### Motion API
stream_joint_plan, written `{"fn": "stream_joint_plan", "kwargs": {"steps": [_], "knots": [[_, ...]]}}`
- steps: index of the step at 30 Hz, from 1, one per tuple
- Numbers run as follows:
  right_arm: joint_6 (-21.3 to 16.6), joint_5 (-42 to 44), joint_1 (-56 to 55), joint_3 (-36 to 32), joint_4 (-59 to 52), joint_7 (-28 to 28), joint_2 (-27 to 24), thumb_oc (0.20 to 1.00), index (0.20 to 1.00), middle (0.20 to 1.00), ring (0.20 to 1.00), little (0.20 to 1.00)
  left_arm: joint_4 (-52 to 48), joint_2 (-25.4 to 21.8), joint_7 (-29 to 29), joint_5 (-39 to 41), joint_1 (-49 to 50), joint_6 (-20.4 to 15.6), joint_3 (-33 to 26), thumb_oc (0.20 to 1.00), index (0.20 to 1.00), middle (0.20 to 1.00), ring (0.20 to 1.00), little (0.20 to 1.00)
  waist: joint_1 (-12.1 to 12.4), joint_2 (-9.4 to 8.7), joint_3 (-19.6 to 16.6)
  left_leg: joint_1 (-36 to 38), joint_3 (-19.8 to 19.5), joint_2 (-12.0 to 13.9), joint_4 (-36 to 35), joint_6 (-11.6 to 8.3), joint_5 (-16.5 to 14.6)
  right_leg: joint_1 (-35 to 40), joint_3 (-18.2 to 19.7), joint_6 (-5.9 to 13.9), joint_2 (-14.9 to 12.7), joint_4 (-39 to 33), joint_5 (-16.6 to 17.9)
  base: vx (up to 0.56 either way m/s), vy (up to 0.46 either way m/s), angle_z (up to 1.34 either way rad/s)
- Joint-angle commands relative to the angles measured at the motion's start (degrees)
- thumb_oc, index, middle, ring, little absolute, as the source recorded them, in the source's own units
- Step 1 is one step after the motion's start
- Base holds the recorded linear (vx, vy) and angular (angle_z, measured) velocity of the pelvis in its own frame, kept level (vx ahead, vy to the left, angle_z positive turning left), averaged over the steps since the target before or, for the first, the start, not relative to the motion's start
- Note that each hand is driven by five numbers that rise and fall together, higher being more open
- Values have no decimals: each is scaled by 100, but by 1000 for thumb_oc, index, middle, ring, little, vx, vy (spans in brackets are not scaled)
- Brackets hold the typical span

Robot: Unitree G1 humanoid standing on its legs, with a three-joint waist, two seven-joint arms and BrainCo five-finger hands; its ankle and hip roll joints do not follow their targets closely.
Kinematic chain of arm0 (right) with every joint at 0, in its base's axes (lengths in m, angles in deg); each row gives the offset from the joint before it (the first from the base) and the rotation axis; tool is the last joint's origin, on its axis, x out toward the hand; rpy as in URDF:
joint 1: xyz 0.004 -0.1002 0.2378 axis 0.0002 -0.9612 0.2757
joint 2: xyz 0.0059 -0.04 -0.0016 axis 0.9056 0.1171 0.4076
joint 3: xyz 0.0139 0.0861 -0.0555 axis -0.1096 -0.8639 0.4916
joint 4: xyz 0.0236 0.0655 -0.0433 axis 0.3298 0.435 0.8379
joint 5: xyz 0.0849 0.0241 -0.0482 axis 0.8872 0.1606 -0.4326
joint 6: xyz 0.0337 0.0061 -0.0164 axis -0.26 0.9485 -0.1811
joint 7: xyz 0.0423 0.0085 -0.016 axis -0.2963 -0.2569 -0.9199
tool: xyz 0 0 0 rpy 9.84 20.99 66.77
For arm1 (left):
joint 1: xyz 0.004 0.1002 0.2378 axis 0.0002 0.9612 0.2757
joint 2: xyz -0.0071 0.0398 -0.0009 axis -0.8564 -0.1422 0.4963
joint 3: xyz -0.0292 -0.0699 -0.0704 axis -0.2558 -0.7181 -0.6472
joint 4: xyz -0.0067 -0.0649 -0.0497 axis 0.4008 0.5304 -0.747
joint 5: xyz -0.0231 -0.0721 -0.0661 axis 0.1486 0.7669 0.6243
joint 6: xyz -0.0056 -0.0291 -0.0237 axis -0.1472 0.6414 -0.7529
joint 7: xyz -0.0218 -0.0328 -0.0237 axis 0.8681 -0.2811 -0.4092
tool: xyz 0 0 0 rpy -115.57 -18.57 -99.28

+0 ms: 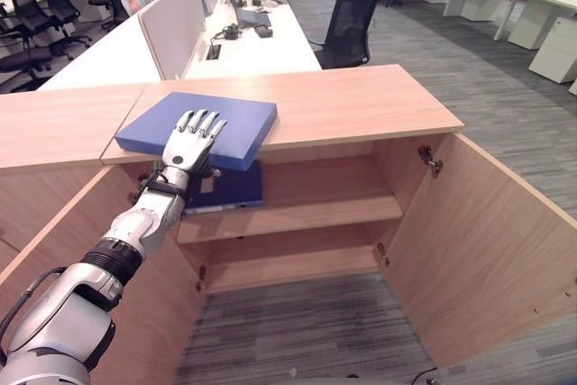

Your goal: Put the empty folder in the office cabinet

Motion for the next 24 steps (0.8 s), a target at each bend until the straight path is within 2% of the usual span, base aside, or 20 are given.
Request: {"fn": "stream_joint_plan", "kwargs": {"steps": [1, 24], "knots": [[-38, -95, 444, 95, 225, 36, -89, 1000, 1000, 1000, 1000, 1000, 543, -206, 164, 176, -1308, 140, -196, 1000, 1000, 1000, 1000, 1000, -101, 109, 359, 127, -154, -25, 71, -91, -418, 386, 111, 460, -3, 265, -740, 31, 16, -4], [-127, 48, 373, 97, 157, 26, -47, 1000, 1000, 1000, 1000, 1000, 1278, -242, 152, 355, -1247, 164, -159, 1000, 1000, 1000, 1000, 1000, -233, 76, 308, 225, -34, -83, 71, -33, -564, 332, 327, 527, -51, 268, -736, 25, 16, -4]]}}
